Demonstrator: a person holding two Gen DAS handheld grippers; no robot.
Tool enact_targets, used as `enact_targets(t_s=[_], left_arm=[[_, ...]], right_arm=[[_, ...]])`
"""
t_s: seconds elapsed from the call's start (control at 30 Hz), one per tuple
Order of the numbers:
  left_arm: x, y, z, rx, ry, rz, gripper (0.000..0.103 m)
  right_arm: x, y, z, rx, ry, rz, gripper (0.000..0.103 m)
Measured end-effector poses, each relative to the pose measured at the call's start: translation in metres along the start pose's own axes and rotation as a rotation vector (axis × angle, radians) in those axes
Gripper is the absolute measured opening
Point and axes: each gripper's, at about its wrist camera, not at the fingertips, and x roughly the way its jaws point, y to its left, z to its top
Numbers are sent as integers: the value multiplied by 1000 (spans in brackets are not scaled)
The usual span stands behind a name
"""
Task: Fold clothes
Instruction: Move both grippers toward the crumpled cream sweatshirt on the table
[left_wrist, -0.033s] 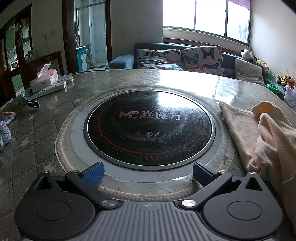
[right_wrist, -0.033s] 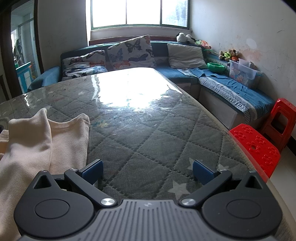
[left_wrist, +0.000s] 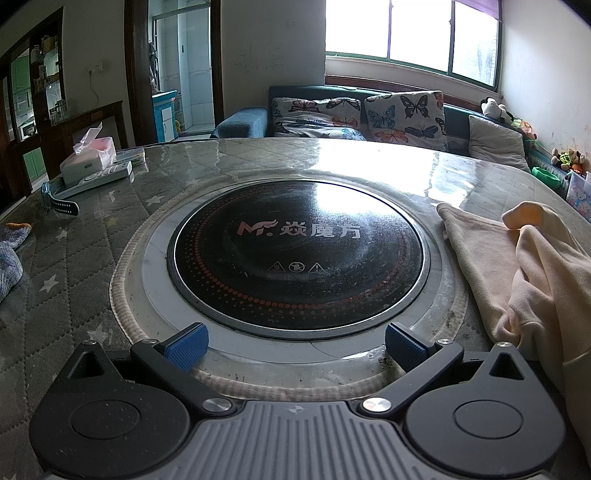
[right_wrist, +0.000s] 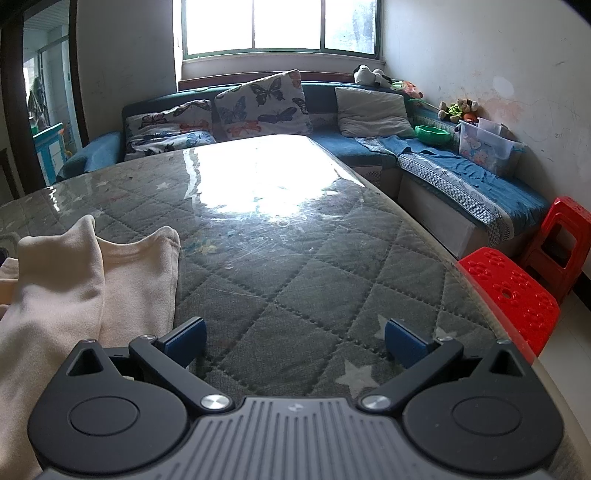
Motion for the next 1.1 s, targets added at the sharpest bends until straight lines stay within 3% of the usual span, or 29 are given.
enact_targets(t_s=[0.2, 0.4, 0.73, 1.1], left_arm=[[1, 0, 0, 0, 3, -1, 103], [-6, -1, 5, -34, 31, -32, 103], [-43, -29, -1, 24, 19, -116, 103], [-69, -59, -16, 83, 31, -173, 103]], right_arm=[[-17, -32, -14, -13, -17, -7, 103], [-65, -66, -29, -15, -81, 9, 103], [-112, -44, -53, -63, -131, 64, 103], [-146, -27, -79, -97, -79, 134, 103]])
